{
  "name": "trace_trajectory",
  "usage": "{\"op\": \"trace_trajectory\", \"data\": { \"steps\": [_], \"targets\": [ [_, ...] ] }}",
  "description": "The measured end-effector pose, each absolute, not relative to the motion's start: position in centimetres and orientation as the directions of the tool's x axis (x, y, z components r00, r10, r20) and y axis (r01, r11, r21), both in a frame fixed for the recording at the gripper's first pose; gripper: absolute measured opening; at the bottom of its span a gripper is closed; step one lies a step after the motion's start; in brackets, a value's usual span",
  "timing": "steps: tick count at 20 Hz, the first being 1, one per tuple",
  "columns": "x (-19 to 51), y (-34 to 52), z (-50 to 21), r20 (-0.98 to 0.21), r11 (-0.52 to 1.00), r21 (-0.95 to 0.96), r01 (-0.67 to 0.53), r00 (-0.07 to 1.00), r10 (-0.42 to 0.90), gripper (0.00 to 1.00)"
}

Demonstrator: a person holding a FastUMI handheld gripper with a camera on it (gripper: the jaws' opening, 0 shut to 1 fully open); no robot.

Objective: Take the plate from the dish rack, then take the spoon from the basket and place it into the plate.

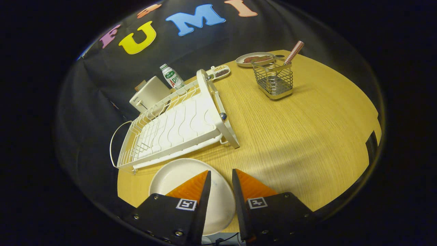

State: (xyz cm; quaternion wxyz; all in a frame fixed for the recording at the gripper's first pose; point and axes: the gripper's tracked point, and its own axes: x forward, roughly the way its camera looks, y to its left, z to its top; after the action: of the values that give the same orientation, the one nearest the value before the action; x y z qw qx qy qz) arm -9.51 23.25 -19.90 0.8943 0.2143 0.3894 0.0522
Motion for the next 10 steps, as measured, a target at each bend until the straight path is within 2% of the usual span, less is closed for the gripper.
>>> {"op": "trace_trajectory", "data": {
  "steps": [10],
  "targets": [
    [-9.7, 24.9, -18.6, -0.661, 0.912, 0.409, 0.023, 0.696, 0.279, 0.4]
  ]
}}
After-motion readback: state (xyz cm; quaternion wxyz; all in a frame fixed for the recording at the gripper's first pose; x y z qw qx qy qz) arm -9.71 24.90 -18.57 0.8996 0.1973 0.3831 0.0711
